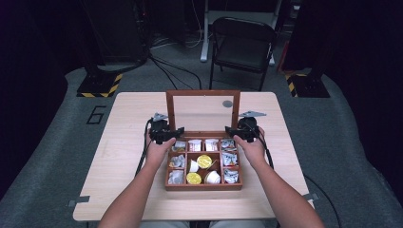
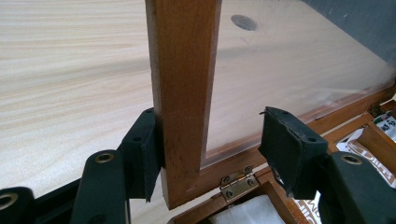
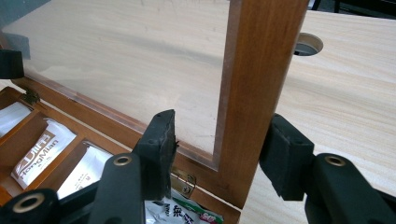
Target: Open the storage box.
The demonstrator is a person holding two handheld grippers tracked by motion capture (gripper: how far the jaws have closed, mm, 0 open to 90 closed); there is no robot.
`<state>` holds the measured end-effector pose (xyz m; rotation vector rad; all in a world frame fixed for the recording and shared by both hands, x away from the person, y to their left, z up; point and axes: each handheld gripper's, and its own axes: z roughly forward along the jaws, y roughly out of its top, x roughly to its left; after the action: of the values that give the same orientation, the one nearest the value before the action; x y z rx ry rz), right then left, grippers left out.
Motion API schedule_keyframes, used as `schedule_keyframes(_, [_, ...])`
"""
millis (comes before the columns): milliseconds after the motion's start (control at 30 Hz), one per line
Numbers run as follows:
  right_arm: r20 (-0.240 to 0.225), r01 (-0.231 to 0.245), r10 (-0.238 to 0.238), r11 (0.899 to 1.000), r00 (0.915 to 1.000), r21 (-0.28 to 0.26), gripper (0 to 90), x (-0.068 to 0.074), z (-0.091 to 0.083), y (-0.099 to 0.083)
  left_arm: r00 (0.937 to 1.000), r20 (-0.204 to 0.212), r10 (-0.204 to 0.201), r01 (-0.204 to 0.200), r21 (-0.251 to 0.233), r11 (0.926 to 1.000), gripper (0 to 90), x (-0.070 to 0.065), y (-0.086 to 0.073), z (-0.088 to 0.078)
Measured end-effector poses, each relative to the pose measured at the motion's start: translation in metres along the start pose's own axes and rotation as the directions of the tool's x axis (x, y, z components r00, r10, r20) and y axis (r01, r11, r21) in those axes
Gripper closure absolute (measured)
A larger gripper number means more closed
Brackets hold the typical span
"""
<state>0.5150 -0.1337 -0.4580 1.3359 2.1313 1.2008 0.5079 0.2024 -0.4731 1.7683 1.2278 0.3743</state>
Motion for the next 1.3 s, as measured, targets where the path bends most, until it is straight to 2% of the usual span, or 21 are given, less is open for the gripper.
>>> schedule_keyframes(67, [-0.002, -0.002, 0.002, 1.0, 1.0, -0.001, 48.8, -0.001, 0.001, 0.0, 0.9999, -0.004, -0.017, 0.017, -0.002, 0.9999, 40.8, 0.0, 0.0, 0.001])
schedule_keyframes(300, [-0.005, -0.02, 0.02, 1.0, 0.9998, -0.001, 48.8, -0.003, 0.005, 0.001, 0.9995, 0.001, -0.033, 0.033, 0.0, 0.9995, 41.6, 0.003, 0.001, 0.004])
schedule_keyframes(433, [0.008, -0.01, 0.01, 1.0, 0.9999, 0.001, 48.7, -0.003, 0.006, 0.001, 0.9993, 0.002, -0.037, 0.037, 0.003, 0.9993, 41.7, 0.004, 0.001, 0.006])
schedule_keyframes(533, [0.004, -0.025, 0.025, 1.0, 0.9997, 0.009, 48.7, -0.004, 0.007, 0.001, 0.999, 0.001, -0.044, 0.044, 0.024, 0.9987, 41.6, 0.005, 0.004, 0.008])
schedule_keyframes(867, [-0.016, -0.085, 0.085, 0.996, 0.9962, 0.021, 49.3, -0.01, 0.011, 0.0, 0.9973, 0.015, -0.072, 0.071, 0.039, 0.9967, 41.6, 0.009, 0.005, 0.014])
schedule_keyframes(1067, [-0.013, -0.077, 0.077, 0.997, 0.997, 0.019, 49.3, -0.011, 0.012, 0.001, 0.9973, 0.006, -0.073, 0.073, 0.043, 0.9965, 41.7, 0.008, 0.005, 0.013])
schedule_keyframes(1133, [-0.017, -0.092, 0.092, 0.995, 0.9956, 0.034, 49.2, -0.01, 0.013, 0.002, 0.9967, 0.009, -0.08, 0.08, 0.044, 0.9958, 41.8, 0.009, 0.005, 0.013])
schedule_keyframes(1167, [-0.014, -0.081, 0.081, 0.996, 0.9966, 0.036, 49.1, -0.01, 0.013, 0.003, 0.9964, 0.009, -0.084, 0.083, 0.047, 0.9954, 41.8, 0.009, 0.005, 0.013])
schedule_keyframes(1300, [-0.019, -0.095, 0.096, 0.995, 0.9952, 0.044, 49.0, -0.011, 0.015, 0.004, 0.9961, 0.012, -0.087, 0.087, 0.053, 0.9948, 41.9, 0.011, 0.006, 0.013])
